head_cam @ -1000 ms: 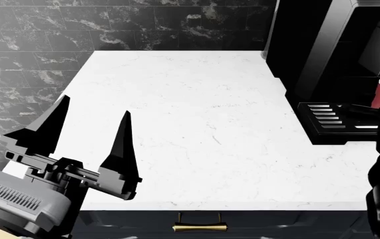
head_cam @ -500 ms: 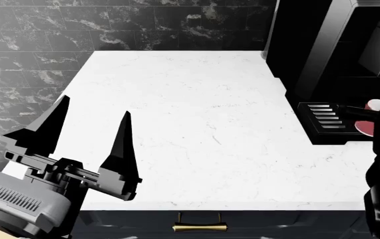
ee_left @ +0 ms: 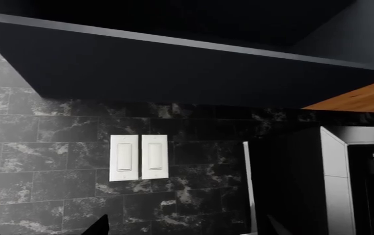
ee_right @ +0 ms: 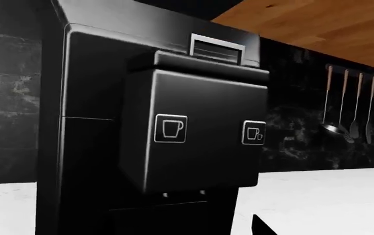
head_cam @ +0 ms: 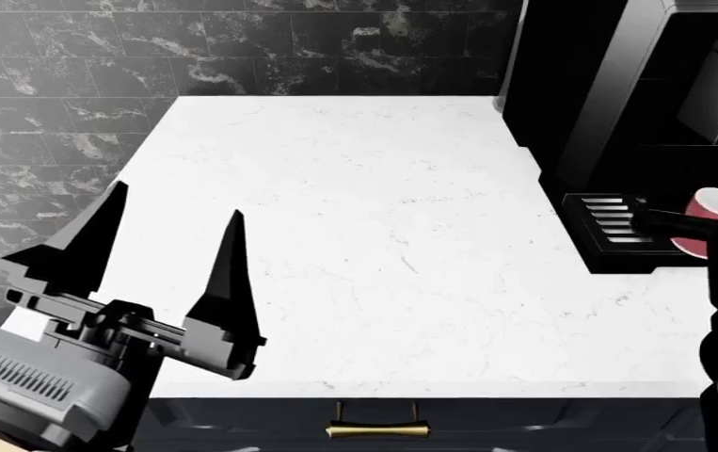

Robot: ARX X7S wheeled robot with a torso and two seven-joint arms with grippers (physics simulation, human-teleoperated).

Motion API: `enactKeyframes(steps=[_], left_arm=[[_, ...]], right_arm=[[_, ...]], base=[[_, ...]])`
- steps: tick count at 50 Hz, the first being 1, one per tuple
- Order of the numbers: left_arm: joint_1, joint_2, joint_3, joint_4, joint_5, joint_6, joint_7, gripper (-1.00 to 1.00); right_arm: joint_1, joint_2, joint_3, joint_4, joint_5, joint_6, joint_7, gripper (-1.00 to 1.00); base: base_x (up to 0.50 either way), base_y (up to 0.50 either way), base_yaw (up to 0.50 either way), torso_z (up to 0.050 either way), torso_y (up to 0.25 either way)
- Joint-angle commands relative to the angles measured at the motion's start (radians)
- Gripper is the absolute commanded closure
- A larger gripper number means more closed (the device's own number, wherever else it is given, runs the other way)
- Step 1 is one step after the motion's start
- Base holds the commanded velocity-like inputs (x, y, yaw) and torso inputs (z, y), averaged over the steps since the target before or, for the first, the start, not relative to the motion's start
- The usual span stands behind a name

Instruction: Pick the mug from the cabinet, place it under the coffee machine dispenser, and press the start button.

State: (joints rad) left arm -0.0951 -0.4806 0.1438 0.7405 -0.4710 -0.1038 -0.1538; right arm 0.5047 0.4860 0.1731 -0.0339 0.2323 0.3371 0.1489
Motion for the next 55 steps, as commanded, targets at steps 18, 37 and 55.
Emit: enactKeyframes(steps=[18,37,55], left_arm=[[0.014,0.004,-0.017,-0.009,-0.021,0.033,-0.008,-1.0],[0.021,0.001,-0.003,0.004,-0.025,0.023,-0.016,-1.0],[0.02,-0.005,0.0,0.007,-0.026,0.023,-0.02,-1.0]], right_arm=[[-0.27,0.035,0.094,-0.639,0.246,0.156,-0.071,-1.0],[-0.062,0.155,0.029,-0.469,0.117,0.228,-0.036,1.0],[-0.031,0.157,0.009,-0.406,0.103,0.217,-0.04,1.0]], base=[[0.0,0.0,0.0,0.0,0.0],[0.0,0.0,0.0,0.0,0.0],[0.0,0.0,0.0,0.0,0.0]])
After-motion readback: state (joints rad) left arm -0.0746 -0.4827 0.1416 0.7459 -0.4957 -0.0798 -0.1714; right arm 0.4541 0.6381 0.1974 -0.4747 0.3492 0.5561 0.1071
